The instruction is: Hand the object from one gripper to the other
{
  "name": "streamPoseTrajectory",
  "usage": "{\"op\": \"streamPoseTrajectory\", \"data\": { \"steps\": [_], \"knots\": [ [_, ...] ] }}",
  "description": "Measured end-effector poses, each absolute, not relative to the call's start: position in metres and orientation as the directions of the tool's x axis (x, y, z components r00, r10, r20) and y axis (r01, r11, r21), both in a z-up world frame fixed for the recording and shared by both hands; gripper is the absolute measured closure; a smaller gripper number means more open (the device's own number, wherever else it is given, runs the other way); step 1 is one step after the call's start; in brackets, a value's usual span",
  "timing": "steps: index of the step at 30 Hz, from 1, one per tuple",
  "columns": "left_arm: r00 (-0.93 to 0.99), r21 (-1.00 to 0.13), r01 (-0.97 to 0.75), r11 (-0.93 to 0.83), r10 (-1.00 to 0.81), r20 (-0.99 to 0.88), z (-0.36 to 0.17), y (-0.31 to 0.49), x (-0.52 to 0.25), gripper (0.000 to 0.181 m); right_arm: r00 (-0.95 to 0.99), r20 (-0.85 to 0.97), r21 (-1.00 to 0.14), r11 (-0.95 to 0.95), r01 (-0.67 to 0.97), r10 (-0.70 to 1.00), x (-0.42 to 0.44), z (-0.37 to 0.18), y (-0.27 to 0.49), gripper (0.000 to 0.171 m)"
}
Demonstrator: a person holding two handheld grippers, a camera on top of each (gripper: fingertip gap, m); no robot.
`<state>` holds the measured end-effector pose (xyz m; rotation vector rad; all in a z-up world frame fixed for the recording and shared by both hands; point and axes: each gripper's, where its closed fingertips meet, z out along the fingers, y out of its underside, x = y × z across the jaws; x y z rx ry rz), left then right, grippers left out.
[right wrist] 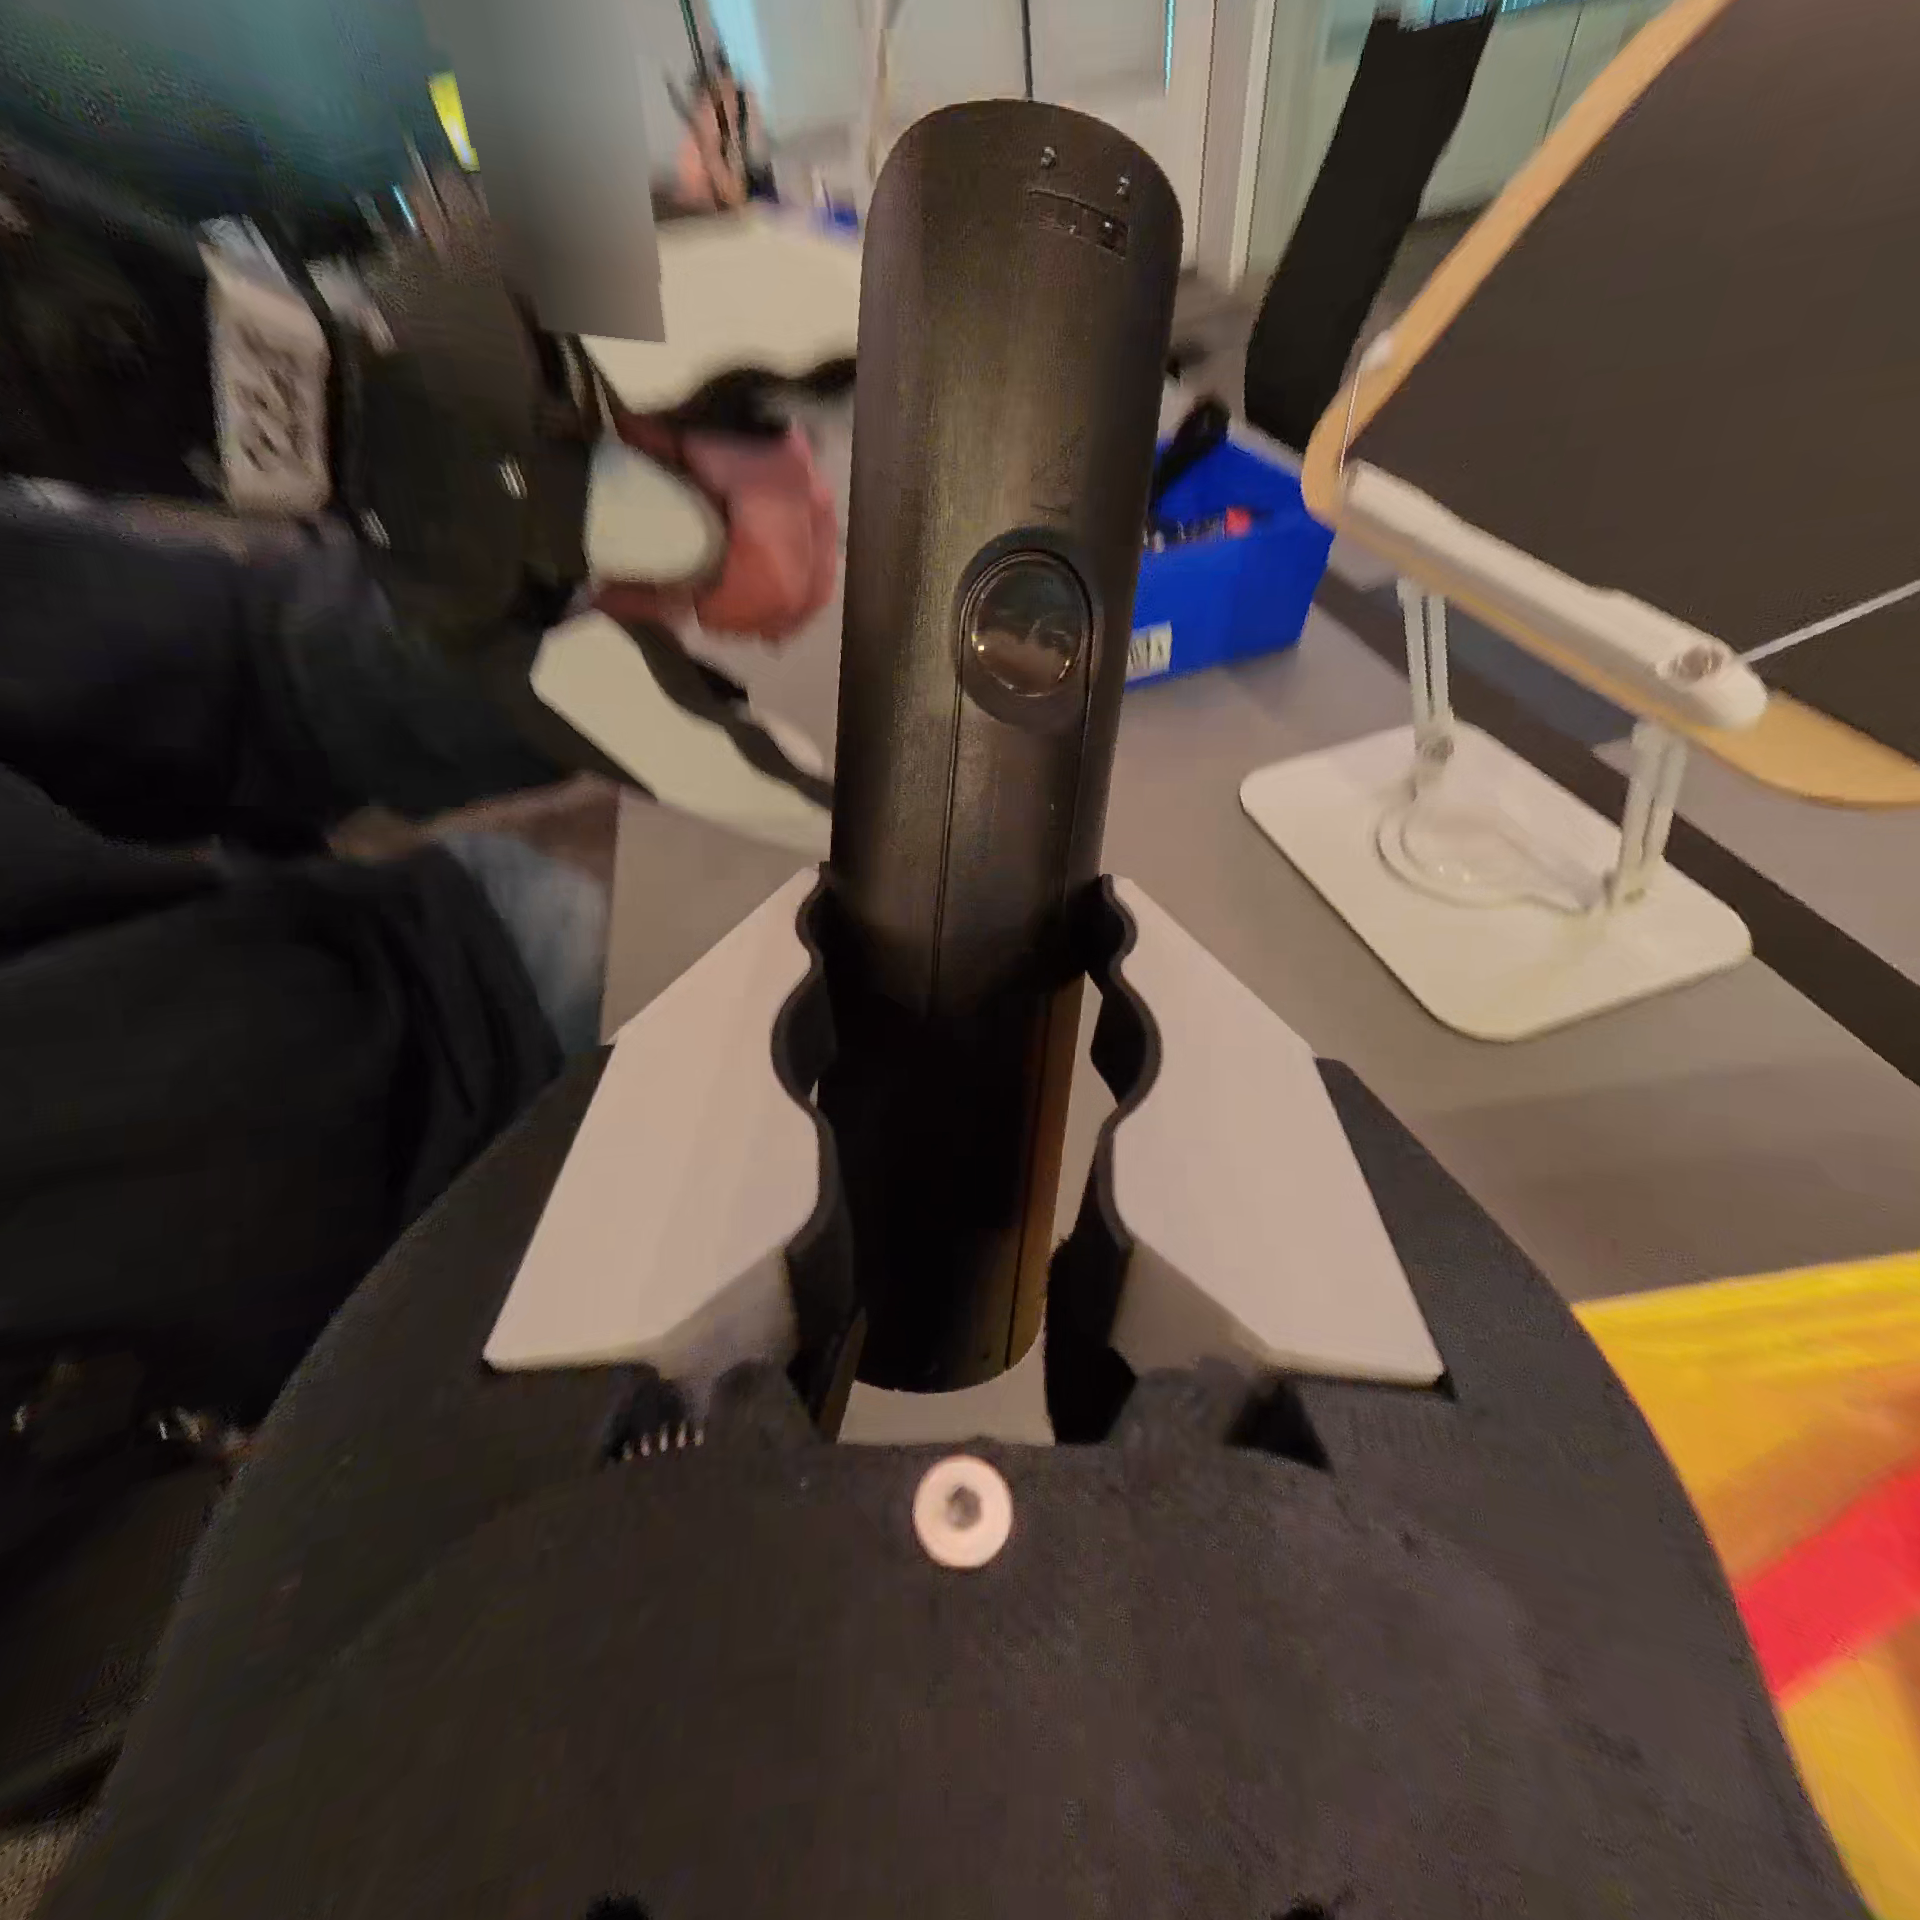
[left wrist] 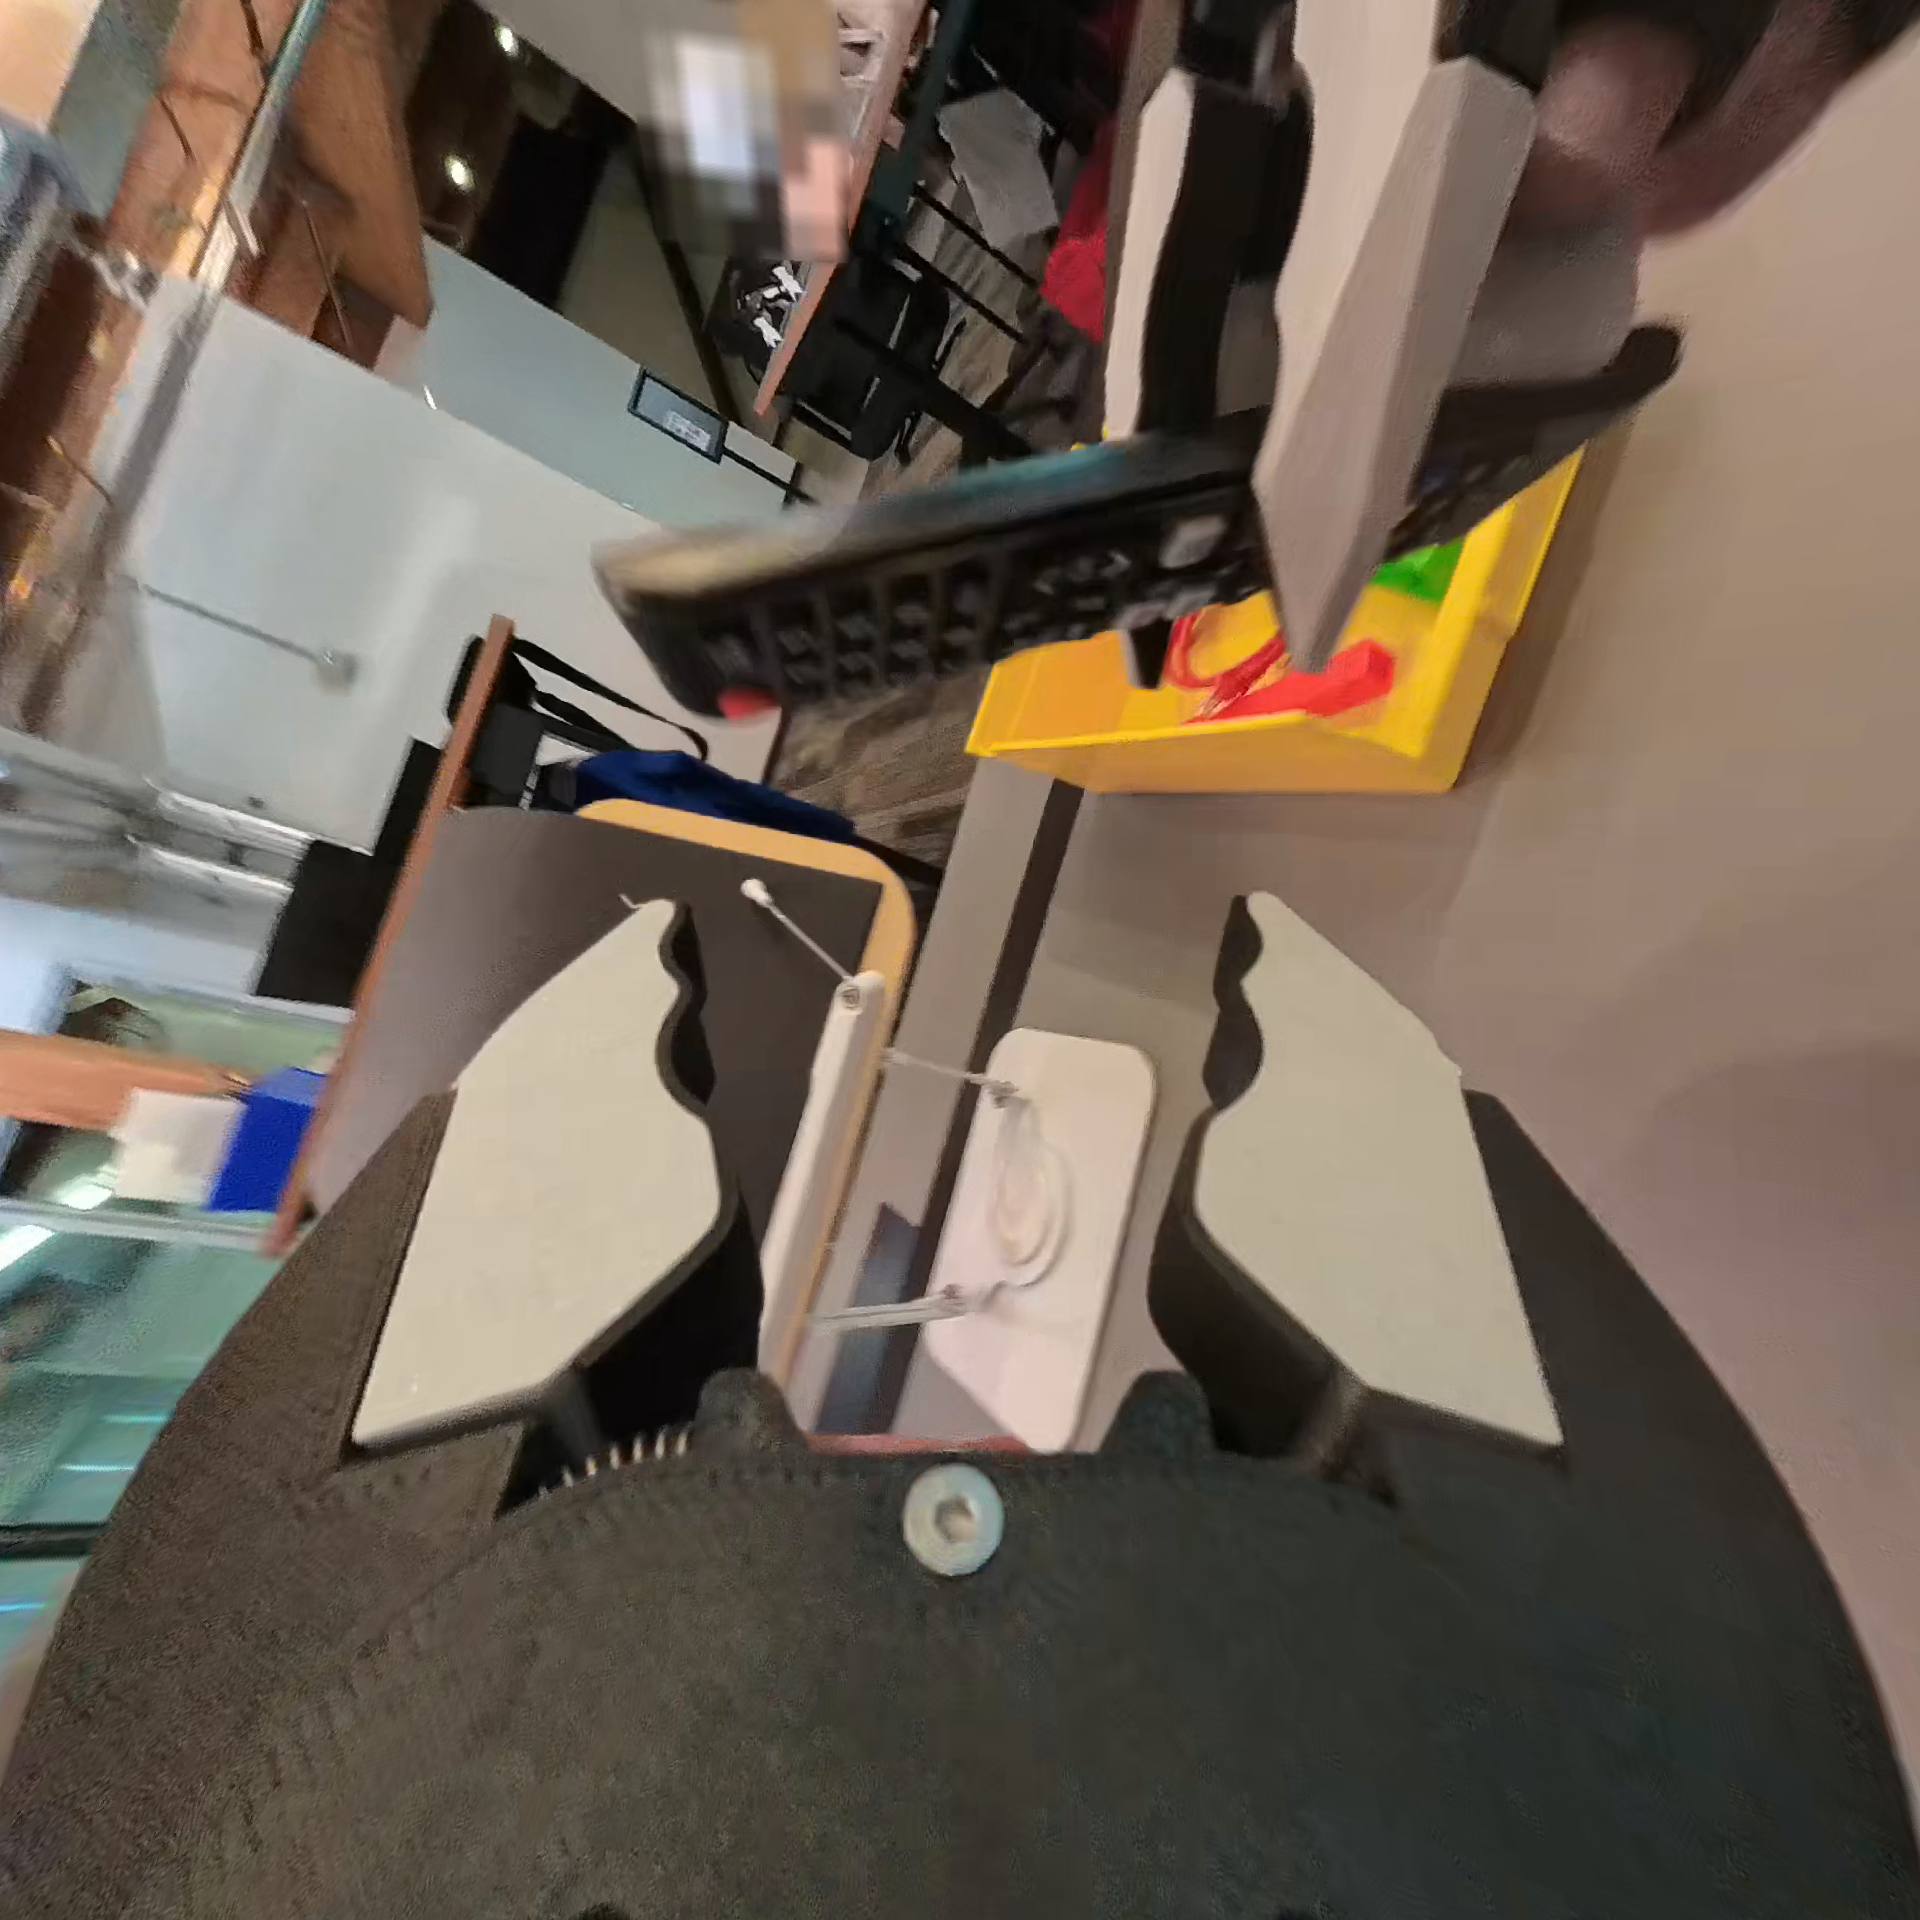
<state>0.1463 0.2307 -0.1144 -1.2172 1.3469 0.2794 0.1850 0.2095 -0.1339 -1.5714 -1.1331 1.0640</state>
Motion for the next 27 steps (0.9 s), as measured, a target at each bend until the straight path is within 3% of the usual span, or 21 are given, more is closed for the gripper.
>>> {"op": "streamPoseTrajectory", "data": {
  "steps": [4,7,10,20,23,27],
  "knots": [
    [0.374,-0.58,-0.712,0.397,-0.484,-0.791,-0.134,0.223,0.159,0.084,0.198,-0.233,-0.972,-0.231,-0.034,0.952,0.183,-0.115,0.214,0.125],
    [0.423,-0.647,-0.657,0.386,-0.522,-0.741,-0.148,0.213,0.176,0.091,0.172,-0.307,-0.945,-0.277,-0.175,0.936,0.184,-0.104,0.218,0.125],
    [0.451,-0.646,-0.625,0.437,-0.474,-0.756,-0.151,0.205,0.189,0.095,0.135,-0.364,-0.904,-0.315,-0.288,0.921,0.186,-0.097,0.22,0.122],
    [0.546,-0.629,-0.571,0.528,-0.328,-0.771,-0.144,0.206,0.211,0.095,0.08,-0.403,-0.865,-0.35,-0.359,0.912,0.17,-0.097,0.213,0.126],
    [0.543,-0.589,-0.574,0.569,-0.274,-0.794,-0.14,0.205,0.211,0.1,0.065,-0.43,-0.84,-0.373,-0.395,0.9,0.171,-0.096,0.213,0.126],
    [0.525,-0.571,-0.549,0.61,-0.281,-0.804,-0.141,0.197,0.213,0.122,0.047,-0.446,-0.809,-0.38,-0.448,0.894,0.177,-0.088,0.212,0.125]
  ]
}}
